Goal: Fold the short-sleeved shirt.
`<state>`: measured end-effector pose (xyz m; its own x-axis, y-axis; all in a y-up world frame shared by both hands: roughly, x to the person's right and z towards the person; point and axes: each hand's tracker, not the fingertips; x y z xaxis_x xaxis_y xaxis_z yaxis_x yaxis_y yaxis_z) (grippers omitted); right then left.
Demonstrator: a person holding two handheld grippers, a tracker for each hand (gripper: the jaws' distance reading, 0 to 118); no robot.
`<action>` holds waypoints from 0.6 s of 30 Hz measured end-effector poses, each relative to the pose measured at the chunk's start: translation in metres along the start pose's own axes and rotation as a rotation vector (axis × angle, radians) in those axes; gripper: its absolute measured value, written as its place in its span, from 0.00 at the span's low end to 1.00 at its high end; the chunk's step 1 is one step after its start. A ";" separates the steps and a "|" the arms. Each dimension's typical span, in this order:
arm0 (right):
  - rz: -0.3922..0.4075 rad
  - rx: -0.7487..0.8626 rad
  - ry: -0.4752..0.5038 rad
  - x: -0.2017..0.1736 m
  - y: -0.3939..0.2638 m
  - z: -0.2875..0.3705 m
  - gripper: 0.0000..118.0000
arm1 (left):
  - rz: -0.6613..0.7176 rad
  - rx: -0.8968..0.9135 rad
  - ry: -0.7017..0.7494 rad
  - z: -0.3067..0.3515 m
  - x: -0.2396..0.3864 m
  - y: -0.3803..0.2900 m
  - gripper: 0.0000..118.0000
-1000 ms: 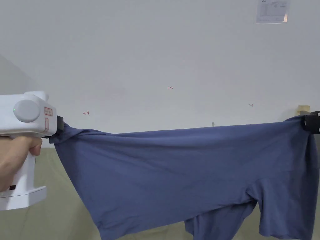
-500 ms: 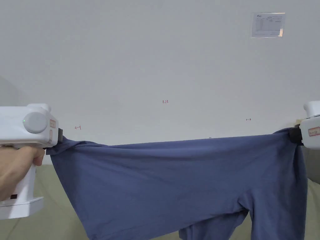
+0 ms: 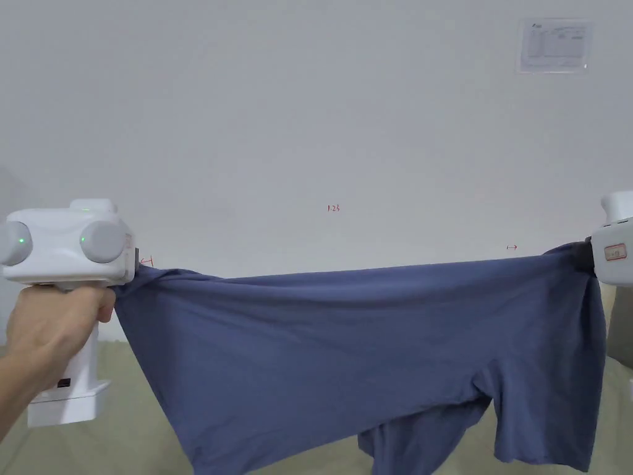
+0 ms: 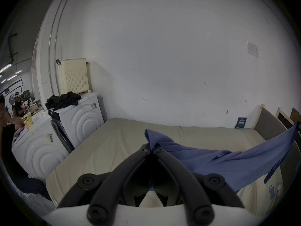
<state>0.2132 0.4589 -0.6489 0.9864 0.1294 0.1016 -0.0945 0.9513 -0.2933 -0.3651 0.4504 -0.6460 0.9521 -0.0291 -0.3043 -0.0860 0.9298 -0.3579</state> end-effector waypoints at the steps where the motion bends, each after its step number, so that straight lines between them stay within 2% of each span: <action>1: -0.007 0.009 -0.005 -0.004 0.000 -0.007 0.08 | 0.002 0.013 0.003 -0.004 0.002 -0.001 0.00; 5: -0.026 0.048 -0.016 -0.015 -0.004 -0.029 0.08 | 0.045 0.051 0.027 -0.024 0.010 -0.006 0.00; 11: -0.032 0.073 -0.019 -0.029 -0.027 -0.054 0.08 | 0.028 0.069 0.054 -0.054 0.016 -0.031 0.00; 18: -0.013 -0.037 0.022 -0.032 -0.093 -0.068 0.08 | -0.005 -0.033 0.043 -0.074 0.010 -0.099 0.00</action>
<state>0.1991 0.3477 -0.6896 0.9903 0.1104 0.0846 -0.0771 0.9418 -0.3272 -0.3692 0.3309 -0.6789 0.9392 -0.0496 -0.3399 -0.0921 0.9169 -0.3883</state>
